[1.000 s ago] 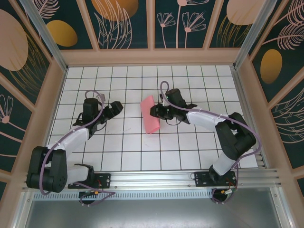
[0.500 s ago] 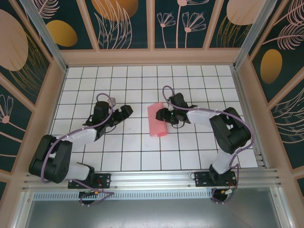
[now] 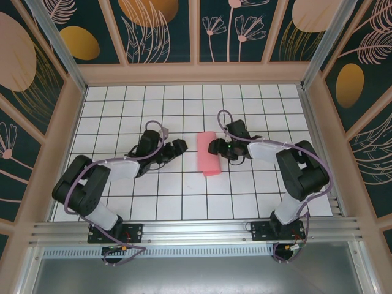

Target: Fold a paper plane with a square sheet of paper (pick it up from the middle)

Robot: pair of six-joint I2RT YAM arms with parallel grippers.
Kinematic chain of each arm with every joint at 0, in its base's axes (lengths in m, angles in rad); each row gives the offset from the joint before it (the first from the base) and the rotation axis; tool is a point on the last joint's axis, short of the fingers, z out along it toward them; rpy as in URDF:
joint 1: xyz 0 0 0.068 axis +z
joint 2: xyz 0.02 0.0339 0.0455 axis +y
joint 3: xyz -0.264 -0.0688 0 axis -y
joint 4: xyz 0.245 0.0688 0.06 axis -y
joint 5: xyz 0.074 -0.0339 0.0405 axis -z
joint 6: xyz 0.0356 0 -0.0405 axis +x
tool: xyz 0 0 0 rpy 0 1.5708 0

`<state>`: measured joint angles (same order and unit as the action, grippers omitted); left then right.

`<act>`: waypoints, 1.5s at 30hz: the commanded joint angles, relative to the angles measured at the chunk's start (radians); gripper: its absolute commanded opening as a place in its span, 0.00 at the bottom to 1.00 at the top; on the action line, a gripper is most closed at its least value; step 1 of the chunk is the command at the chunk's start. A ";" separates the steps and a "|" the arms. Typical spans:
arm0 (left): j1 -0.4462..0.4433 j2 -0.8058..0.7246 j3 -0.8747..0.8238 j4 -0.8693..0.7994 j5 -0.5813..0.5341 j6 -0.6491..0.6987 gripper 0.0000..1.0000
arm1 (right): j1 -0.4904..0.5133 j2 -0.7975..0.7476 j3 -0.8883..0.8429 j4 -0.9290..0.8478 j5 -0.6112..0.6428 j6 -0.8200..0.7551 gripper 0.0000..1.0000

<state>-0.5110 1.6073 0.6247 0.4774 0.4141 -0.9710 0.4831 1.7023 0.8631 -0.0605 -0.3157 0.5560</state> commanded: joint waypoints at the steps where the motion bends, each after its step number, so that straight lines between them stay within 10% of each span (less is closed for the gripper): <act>1: -0.038 0.051 0.049 0.056 0.026 -0.017 0.66 | -0.008 -0.037 -0.022 0.011 -0.027 -0.009 0.64; 45: -0.099 0.207 0.153 0.144 -0.106 -0.019 0.54 | 0.031 0.238 0.010 -0.168 0.191 -0.016 0.57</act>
<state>-0.5991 1.7905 0.7525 0.5858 0.2844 -0.9966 0.5026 1.7790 0.9329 -0.1776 -0.2516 0.5583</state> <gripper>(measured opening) 0.541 0.565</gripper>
